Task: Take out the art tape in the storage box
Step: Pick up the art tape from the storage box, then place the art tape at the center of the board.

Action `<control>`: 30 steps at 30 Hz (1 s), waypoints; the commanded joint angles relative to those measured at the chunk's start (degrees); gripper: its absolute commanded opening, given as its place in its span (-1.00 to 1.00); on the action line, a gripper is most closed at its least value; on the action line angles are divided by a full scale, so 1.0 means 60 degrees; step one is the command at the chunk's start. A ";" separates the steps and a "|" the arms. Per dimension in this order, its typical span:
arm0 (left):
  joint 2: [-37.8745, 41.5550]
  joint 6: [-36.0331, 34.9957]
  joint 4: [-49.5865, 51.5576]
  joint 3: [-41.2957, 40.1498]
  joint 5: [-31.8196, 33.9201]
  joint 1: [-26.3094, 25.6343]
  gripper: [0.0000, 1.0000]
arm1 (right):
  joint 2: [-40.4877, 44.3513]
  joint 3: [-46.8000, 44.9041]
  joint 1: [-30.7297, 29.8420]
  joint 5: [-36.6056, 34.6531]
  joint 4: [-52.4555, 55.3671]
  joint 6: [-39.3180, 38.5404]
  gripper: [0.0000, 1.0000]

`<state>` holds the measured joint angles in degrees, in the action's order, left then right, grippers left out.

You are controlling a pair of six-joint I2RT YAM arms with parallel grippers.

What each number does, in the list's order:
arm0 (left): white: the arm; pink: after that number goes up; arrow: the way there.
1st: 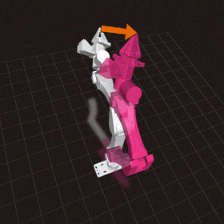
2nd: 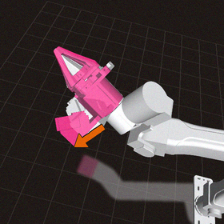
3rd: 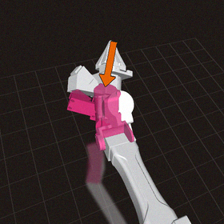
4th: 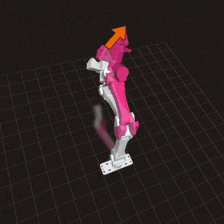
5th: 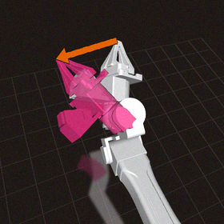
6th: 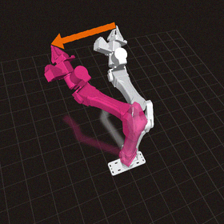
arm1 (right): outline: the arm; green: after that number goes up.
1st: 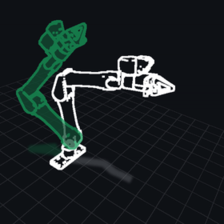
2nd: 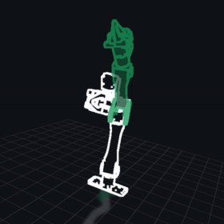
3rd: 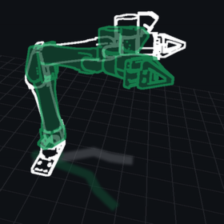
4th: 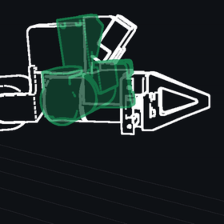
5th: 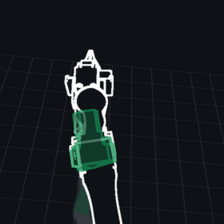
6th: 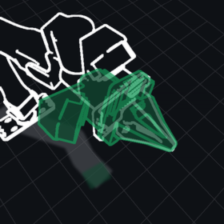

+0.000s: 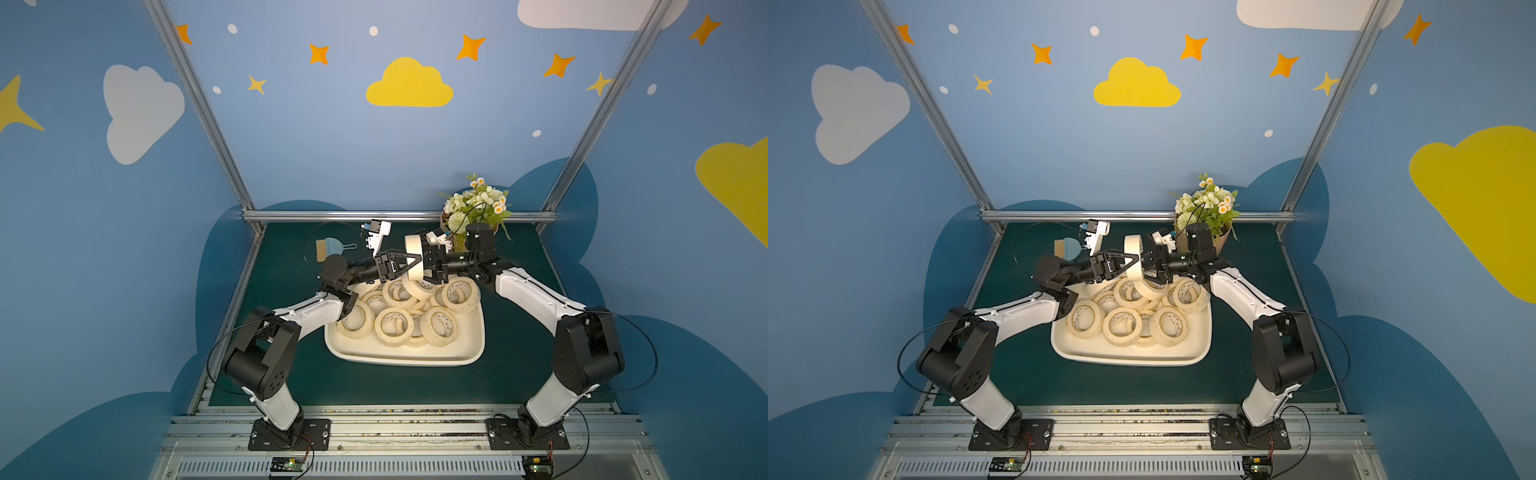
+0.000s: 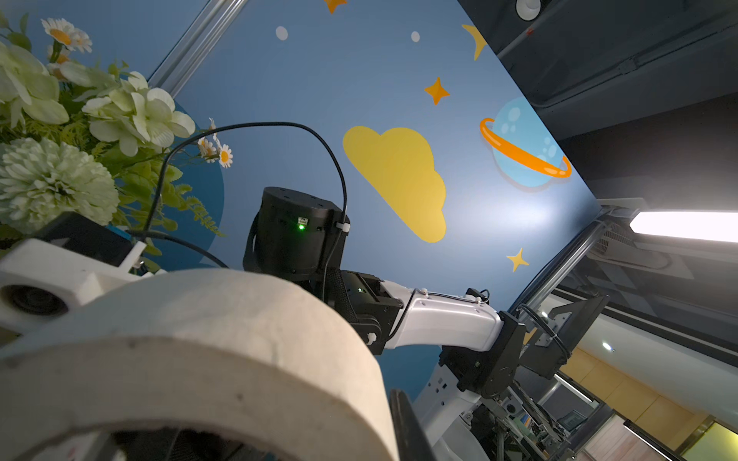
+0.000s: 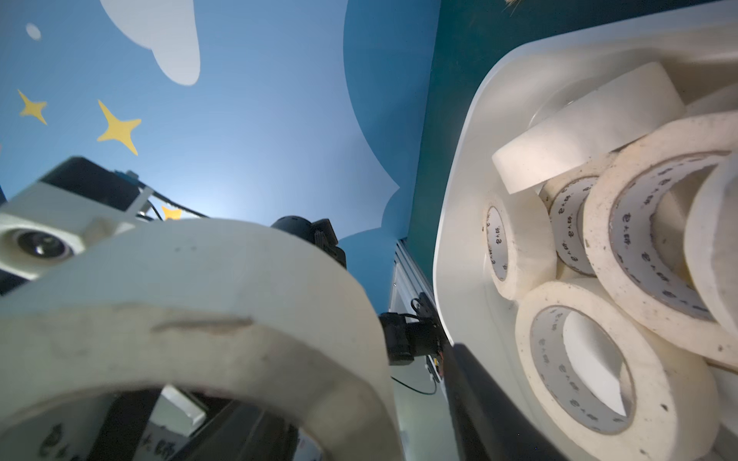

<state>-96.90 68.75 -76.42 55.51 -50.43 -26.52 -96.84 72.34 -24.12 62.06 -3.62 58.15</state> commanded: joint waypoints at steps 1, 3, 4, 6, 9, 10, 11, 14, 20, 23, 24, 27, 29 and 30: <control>-0.0079 -0.0226 -0.0579 0.0300 -0.0132 -0.0075 -0.93 | -0.0047 0.0337 0.0006 0.0028 -0.0636 0.0227 -0.60; -0.0112 -0.0303 -0.0575 0.0264 -0.0118 -0.0093 -0.93 | 0.0018 0.0366 0.0036 -0.0107 -0.0505 0.0091 -1.00; -0.0102 -0.0349 -0.0569 0.0235 -0.0104 -0.0099 -0.92 | 0.0044 0.0366 0.0049 -0.0126 -0.0467 0.0057 -1.00; -0.0095 -0.0475 -0.0535 0.0184 -0.0130 -0.0100 -0.93 | 0.0128 0.0366 0.0105 -0.0148 -0.0361 -0.0038 -1.00; 0.0078 -0.1049 0.0156 0.0153 -0.0334 -0.0091 -0.47 | 0.0294 0.0410 0.0246 -0.0247 0.0297 -0.0500 -1.00; 0.0198 -0.1325 0.0484 0.0132 -0.0416 -0.0084 -0.14 | 0.0364 0.0425 0.0311 -0.0285 0.0566 -0.0692 -1.00; 0.0381 -0.1737 0.1004 0.0110 -0.0515 -0.0056 0.31 | 0.0473 0.0459 0.0390 -0.0347 0.0994 -0.0995 -1.00; 0.1228 -0.3456 0.3266 0.0009 -0.0784 0.0068 0.99 | 0.0837 0.0844 0.0679 -0.0943 0.3340 -0.2590 -1.00; 0.3541 -0.9063 1.1976 0.0771 0.1106 0.0184 1.00 | 0.1949 0.1270 0.1855 -0.2991 0.7860 -0.5674 -1.00; 0.3916 -1.0191 1.4127 0.1120 0.2452 0.0246 1.00 | 0.2558 0.1042 0.2780 -0.4283 0.9200 -0.6727 -1.00; 0.3885 -1.0312 1.4497 0.1200 0.2736 0.0245 1.00 | 0.2717 0.0914 0.2998 -0.4987 0.9494 -0.7006 -1.00; 0.3490 -1.0167 1.4988 0.1364 0.3411 0.0242 1.00 | 0.3105 0.0586 0.3663 -0.7540 1.0301 -0.7363 -1.00; 0.3016 -0.9772 1.4840 0.1431 0.3731 0.0246 0.99 | 0.3077 0.0457 0.4370 -0.8807 1.0648 -0.7305 -1.00; 0.2762 -0.9625 1.4800 0.1518 0.3917 0.0230 0.97 | 0.2971 0.0461 0.4676 -0.9251 1.0746 -0.7292 -1.00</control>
<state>-76.27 12.75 4.19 64.07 -32.99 -25.36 -78.30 76.14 0.71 21.39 53.19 17.96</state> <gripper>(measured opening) 0.988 0.215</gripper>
